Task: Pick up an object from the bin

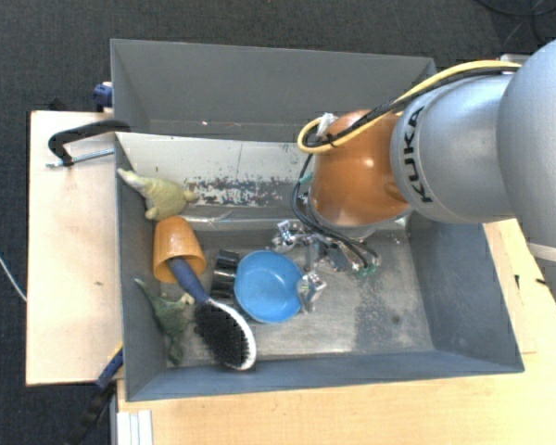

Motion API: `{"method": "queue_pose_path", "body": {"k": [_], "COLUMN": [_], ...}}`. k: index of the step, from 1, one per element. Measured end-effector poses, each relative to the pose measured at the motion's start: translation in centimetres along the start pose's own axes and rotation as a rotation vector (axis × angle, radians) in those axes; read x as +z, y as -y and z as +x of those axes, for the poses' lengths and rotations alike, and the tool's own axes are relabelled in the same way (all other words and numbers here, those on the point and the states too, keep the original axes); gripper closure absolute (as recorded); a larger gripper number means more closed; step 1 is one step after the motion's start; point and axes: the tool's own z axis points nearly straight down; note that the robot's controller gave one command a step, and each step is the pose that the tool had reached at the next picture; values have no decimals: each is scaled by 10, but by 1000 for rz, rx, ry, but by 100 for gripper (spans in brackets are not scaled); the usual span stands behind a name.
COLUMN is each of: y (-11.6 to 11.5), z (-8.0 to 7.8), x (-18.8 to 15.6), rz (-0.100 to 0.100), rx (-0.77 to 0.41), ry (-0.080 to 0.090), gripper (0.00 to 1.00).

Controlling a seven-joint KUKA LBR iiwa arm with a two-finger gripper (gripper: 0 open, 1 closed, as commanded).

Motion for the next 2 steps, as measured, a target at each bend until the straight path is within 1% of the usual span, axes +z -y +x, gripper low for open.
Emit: {"method": "queue_pose_path", "body": {"k": [1,2], "y": [-15,-15], "z": [-46,-45], "x": [-76,-73], "rz": [-6,-6], "rx": [377,377], "ry": [-5,-11], "gripper": [100,0]}}
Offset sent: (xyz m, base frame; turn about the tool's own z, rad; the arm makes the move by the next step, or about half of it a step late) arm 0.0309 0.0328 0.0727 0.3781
